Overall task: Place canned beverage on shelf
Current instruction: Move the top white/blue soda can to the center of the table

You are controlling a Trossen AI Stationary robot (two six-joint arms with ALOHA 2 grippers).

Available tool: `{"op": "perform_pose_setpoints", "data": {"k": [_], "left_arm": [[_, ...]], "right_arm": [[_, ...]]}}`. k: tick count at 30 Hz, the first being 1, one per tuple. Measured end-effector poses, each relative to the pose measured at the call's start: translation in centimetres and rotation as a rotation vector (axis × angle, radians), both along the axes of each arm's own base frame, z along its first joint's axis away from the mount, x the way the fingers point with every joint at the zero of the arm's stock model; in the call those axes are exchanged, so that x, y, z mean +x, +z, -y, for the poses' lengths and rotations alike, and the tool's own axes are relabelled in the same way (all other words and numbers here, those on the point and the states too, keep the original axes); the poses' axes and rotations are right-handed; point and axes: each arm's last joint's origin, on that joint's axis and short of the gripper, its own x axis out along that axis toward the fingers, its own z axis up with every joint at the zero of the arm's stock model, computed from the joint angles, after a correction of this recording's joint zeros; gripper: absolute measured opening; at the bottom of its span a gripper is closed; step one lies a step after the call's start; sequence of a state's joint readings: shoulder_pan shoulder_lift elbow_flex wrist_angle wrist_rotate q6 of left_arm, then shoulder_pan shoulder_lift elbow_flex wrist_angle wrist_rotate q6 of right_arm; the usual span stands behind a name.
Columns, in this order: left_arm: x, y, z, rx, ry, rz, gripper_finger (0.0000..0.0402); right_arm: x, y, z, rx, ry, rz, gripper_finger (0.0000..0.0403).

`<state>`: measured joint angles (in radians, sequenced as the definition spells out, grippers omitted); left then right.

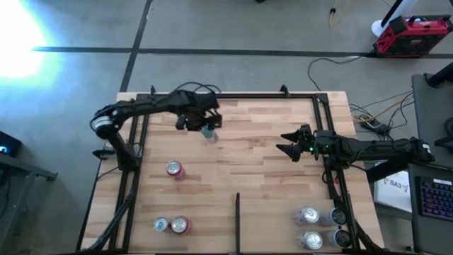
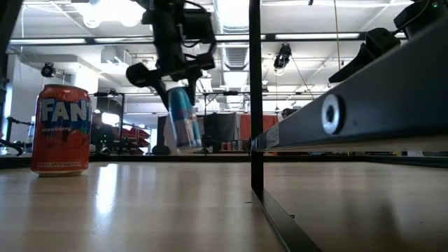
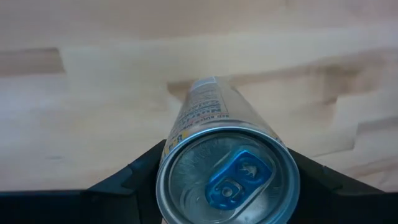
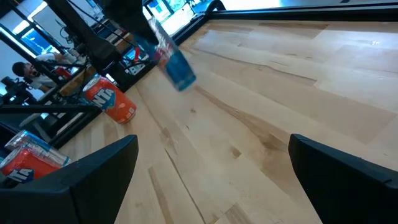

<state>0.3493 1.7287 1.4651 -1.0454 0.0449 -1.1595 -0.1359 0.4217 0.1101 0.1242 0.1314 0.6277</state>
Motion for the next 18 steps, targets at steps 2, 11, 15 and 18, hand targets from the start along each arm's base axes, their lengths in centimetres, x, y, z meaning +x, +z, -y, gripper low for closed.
{"op": "perform_pose_setpoints", "data": {"k": [2, 11, 15, 18], "left_arm": [[1.6, -0.3, 0.4, -0.017, -0.027, -0.044, 0.0218], [8.4, 1.1, 0.4, -0.039, -0.164, -0.178, 0.0227], [11.2, 1.8, 1.4, -0.035, -0.199, -0.168, 0.0233], [11.9, 0.4, 2.6, -0.057, -0.214, -0.122, 0.0229]], "right_arm": [[0.0, 0.0, 0.0, 0.0, 0.0, 0.0, 0.04], [0.0, 0.0, 0.0, 0.0, 0.0, 0.0, 0.04], [0.0, 0.0, 0.0, 0.0, 0.0, 0.0, 0.04], [0.0, 0.0, 0.0, 0.0, 0.0, -0.001, 0.04]]}}
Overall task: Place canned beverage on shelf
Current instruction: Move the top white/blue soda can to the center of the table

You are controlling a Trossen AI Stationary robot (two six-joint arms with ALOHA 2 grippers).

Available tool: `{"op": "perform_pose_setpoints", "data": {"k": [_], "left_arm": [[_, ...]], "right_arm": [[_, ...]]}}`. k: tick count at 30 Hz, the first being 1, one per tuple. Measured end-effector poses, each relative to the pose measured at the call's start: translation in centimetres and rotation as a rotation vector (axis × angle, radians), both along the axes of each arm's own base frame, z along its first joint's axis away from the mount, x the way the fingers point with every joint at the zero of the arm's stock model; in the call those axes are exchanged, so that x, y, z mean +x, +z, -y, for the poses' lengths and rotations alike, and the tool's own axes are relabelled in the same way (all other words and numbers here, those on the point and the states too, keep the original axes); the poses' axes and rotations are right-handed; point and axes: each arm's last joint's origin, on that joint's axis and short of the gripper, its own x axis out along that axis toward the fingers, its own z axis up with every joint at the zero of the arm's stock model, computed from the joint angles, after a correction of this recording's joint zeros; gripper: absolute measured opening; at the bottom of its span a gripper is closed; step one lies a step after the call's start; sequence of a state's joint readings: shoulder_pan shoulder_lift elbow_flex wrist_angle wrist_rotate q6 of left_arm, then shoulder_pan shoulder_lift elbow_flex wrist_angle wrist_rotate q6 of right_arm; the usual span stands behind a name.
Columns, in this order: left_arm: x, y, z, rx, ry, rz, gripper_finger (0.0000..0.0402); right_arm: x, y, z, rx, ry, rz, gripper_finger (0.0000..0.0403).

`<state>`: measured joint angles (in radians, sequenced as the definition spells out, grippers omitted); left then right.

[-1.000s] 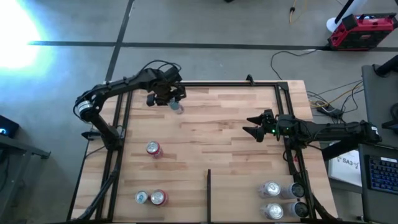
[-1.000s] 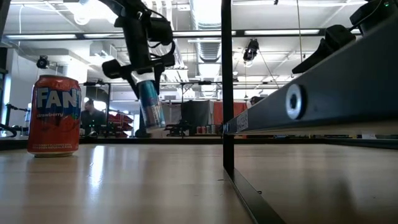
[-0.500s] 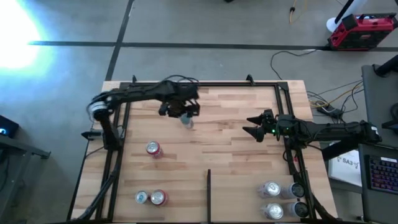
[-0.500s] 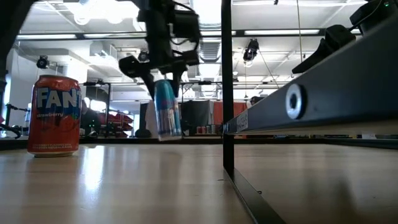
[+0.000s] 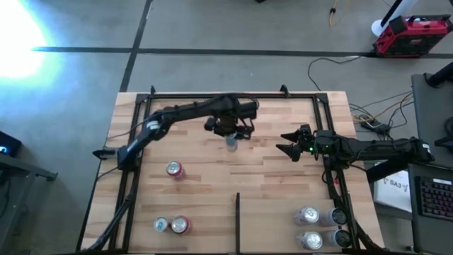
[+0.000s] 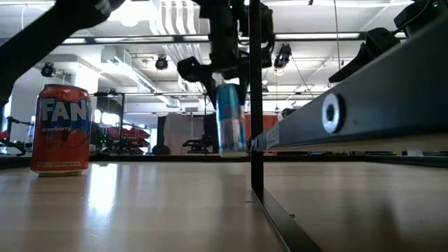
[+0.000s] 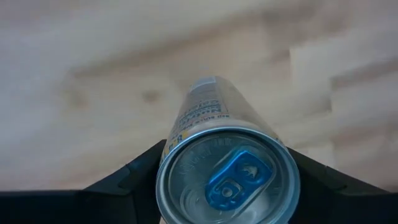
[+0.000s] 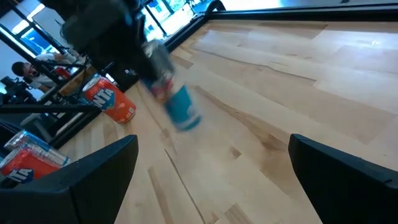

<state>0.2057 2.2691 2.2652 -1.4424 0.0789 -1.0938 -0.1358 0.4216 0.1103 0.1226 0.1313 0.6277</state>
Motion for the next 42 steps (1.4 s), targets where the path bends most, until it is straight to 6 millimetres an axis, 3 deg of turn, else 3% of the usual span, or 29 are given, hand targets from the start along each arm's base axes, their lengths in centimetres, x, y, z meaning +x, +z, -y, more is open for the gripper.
{"op": "perform_pose_setpoints", "data": {"k": [3, 16, 28, 34, 42], "left_arm": [[0.3, -0.8, 1.4, -0.064, 0.023, 0.02, 0.0226], [2.6, -0.2, 7.6, -0.023, -0.037, 0.071, 0.0225], [3.0, -1.2, 12.6, -0.029, -0.147, 0.062, 0.0228], [3.1, -1.3, 14.0, 0.063, -0.232, 0.075, 0.0229], [3.5, -2.4, 13.4, 0.149, -0.22, 0.054, 0.023]], "right_arm": [[0.0, 0.0, 0.0, 0.0, 0.0, -0.002, 0.04], [0.0, -0.1, 0.0, 0.002, 0.0, -0.014, 0.04], [0.0, -0.1, 0.0, 0.002, 0.0, -0.014, 0.04], [0.0, -0.1, 0.0, 0.002, 0.0, -0.014, 0.04], [0.0, -0.1, 0.0, 0.002, 0.0, -0.014, 0.04]]}}
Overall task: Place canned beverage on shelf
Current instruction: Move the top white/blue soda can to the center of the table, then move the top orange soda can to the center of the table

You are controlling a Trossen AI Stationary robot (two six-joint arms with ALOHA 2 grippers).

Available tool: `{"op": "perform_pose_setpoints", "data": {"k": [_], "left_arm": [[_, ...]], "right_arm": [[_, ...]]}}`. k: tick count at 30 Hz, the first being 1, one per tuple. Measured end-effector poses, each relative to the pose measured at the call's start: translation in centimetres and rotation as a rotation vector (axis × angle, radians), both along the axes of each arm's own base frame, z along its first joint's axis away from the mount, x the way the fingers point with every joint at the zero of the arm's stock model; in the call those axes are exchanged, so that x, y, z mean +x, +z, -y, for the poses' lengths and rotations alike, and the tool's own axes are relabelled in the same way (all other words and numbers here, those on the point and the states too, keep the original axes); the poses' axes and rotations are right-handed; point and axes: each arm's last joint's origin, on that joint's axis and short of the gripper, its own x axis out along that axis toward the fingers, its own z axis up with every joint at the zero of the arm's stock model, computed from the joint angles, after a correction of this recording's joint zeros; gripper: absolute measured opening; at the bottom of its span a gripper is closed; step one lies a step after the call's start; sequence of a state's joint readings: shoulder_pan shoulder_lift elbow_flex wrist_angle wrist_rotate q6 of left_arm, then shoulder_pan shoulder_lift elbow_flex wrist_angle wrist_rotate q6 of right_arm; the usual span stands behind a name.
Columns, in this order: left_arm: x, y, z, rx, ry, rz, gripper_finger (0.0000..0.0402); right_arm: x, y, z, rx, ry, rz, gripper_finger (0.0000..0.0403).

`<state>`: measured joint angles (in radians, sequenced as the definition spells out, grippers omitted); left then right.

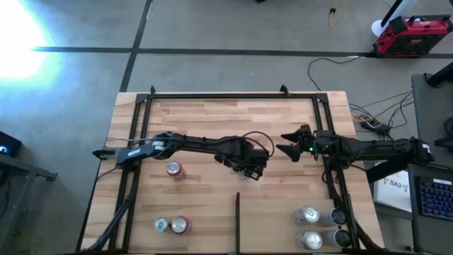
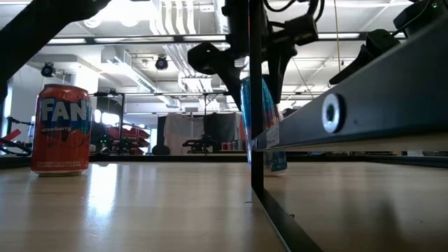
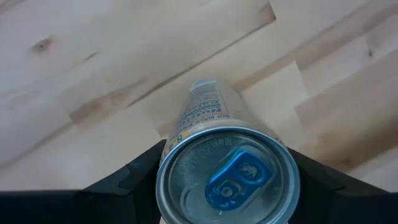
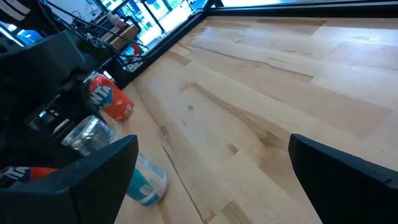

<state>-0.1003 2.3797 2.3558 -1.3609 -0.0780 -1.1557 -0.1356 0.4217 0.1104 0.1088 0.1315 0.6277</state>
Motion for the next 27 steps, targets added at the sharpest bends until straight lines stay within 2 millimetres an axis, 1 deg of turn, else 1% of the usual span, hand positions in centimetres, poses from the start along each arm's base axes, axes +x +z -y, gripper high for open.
{"op": "perform_pose_setpoints", "data": {"k": [8, 16, 22, 24, 27], "left_arm": [[0.2, -0.1, -0.4, -0.007, 0.016, 0.011, 0.0235], [0.5, -0.1, -0.5, -0.016, 0.043, 0.037, 0.0294], [0.6, 0.0, -0.6, -0.021, 0.049, 0.053, 0.0318], [0.4, 0.5, -0.6, -0.024, 0.058, 0.06, 0.0325], [-0.3, 2.3, -0.9, -0.016, 0.078, 0.095, 0.0333]], "right_arm": [[0.0, 0.0, 0.0, 0.0, 0.0, 0.0, 0.04], [0.0, 0.0, 0.0, 0.0, 0.0, 0.0, 0.04], [0.0, 0.0, 0.0, 0.0, 0.0, 0.0, 0.04], [0.0, 0.0, 0.0, 0.0, 0.0, 0.0, 0.04], [0.0, 0.0, 0.0, 0.0, 0.0, 0.0, 0.04]]}}
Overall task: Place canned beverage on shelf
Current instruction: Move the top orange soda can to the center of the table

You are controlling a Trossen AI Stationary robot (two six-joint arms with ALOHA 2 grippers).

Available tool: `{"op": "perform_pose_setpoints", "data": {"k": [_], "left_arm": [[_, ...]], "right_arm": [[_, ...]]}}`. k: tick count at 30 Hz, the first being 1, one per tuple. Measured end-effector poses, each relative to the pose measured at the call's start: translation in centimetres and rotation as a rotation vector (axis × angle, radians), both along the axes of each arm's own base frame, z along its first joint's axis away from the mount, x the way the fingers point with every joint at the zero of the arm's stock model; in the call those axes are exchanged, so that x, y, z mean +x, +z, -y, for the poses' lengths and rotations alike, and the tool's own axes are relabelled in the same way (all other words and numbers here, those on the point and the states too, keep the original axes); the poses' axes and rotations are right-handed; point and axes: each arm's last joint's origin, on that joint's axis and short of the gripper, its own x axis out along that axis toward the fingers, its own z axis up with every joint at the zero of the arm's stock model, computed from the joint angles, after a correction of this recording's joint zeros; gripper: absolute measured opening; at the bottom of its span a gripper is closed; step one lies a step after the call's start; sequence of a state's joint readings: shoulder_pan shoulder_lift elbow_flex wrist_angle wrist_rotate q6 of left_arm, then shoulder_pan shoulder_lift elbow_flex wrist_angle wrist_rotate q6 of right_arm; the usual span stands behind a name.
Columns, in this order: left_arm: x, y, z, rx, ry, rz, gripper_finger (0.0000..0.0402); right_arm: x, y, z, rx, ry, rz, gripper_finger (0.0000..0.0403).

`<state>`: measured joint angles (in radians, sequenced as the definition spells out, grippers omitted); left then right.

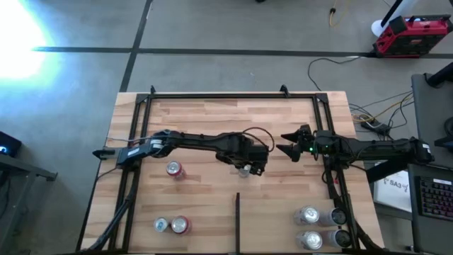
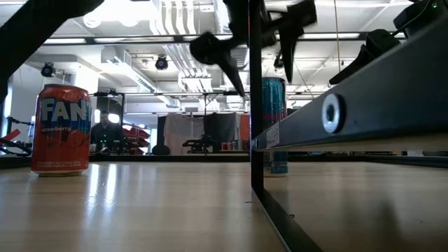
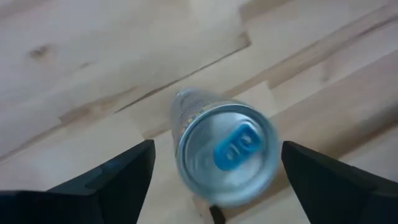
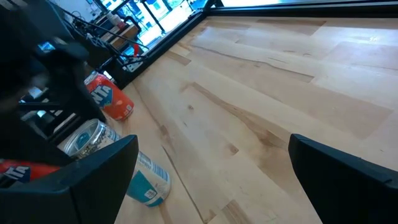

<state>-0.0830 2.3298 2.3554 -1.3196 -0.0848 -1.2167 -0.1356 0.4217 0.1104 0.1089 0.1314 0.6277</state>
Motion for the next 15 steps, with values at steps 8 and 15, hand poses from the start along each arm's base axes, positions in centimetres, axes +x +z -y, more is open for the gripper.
{"op": "perform_pose_setpoints", "data": {"k": [8, 15], "left_arm": [[-4.9, 6.7, -0.4, 0.075, 0.073, 0.005, 0.0334], [-10.3, 7.5, -0.1, 0.14, 0.241, -0.092, 0.0333]], "right_arm": [[0.0, 0.0, 0.0, 0.0, 0.0, 0.0, 0.04], [0.0, 0.0, 0.0, 0.0, 0.0, 0.0, 0.04]]}}
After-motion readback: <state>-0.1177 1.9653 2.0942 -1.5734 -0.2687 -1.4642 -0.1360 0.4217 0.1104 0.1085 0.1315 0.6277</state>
